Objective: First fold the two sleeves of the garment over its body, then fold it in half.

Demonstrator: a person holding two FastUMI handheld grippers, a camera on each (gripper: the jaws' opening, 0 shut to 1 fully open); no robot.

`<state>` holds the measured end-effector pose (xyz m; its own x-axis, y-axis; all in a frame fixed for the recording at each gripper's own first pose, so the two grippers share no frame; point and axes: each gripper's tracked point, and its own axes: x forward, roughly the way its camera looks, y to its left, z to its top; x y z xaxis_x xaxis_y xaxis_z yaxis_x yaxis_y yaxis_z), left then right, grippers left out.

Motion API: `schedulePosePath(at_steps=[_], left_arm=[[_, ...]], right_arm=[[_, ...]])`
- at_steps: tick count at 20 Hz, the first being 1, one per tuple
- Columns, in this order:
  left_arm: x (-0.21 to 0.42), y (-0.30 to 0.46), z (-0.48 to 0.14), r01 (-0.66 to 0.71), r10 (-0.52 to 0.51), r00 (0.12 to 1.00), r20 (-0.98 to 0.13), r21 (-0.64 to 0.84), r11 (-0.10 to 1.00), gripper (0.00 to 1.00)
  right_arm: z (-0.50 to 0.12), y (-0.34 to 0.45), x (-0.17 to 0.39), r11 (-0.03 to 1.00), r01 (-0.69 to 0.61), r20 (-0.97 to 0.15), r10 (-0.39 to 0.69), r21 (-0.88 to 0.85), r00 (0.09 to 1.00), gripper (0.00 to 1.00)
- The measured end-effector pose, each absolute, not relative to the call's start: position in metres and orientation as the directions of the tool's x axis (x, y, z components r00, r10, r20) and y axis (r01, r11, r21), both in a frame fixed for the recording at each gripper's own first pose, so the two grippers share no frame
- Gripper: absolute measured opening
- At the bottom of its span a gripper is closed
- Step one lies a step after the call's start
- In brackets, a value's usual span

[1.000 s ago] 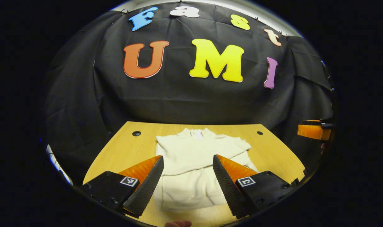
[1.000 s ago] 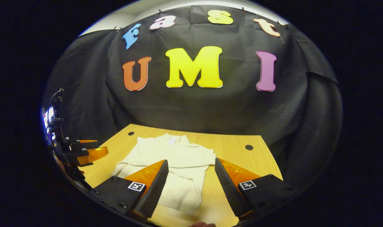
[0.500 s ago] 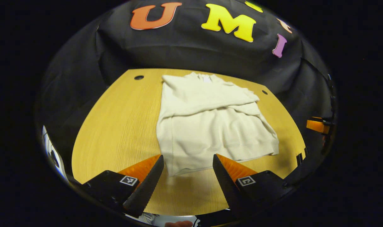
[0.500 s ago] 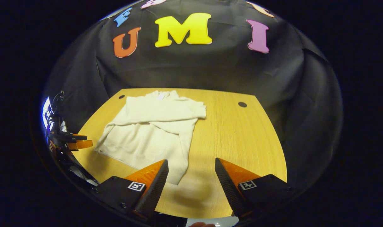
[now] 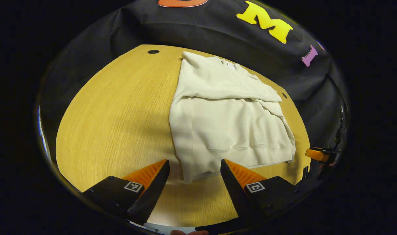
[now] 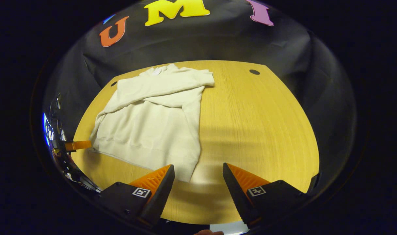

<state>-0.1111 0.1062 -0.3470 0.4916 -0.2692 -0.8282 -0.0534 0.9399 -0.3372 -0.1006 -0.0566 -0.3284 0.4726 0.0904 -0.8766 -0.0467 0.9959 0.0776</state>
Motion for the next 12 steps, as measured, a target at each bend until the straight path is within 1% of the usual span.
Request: schedulePosePath(at_steps=[4,5,6,8,9,10,11,12], left_arm=[[-0.113,0.096,-0.354,-0.089,-0.297,0.466,-0.833,-0.379,0.921,0.98],[-0.113,0.094,-0.354,-0.097,-0.301,0.463,-0.834,-0.385,0.918,0.98],[-0.111,0.092,-0.354,-0.095,-0.305,0.466,-0.831,-0.390,0.916,0.97],[-0.111,0.092,-0.355,-0.108,-0.296,0.454,-0.841,-0.381,0.918,0.92],[-0.111,0.090,-0.357,-0.118,-0.293,0.447,-0.845,-0.380,0.917,0.86],[-0.109,0.092,-0.357,-0.130,-0.283,0.442,-0.851,-0.373,0.918,0.83],[-0.110,0.090,-0.357,-0.146,-0.288,0.429,-0.856,-0.381,0.913,0.76],[-0.111,0.088,-0.357,-0.158,-0.286,0.423,-0.860,-0.381,0.911,0.75]], right_arm=[[-0.358,-0.040,-0.096,0.996,-0.022,-0.900,0.093,0.092,0.425,0.93],[-0.362,-0.035,-0.094,0.995,-0.018,-0.903,0.095,0.097,0.419,0.91],[-0.367,-0.031,-0.093,0.995,-0.018,-0.906,0.097,0.098,0.412,0.92],[-0.374,-0.023,-0.093,0.994,-0.002,-0.914,0.100,0.108,0.392,0.92],[-0.377,-0.021,-0.094,0.994,0.010,-0.920,0.097,0.109,0.379,0.92],[-0.378,-0.020,-0.091,0.994,0.012,-0.920,0.096,0.108,0.381,0.91],[-0.378,-0.018,-0.091,0.995,0.010,-0.920,0.092,0.103,0.380,0.93],[-0.378,-0.016,-0.090,0.995,0.002,-0.921,0.089,0.096,0.380,0.93]])
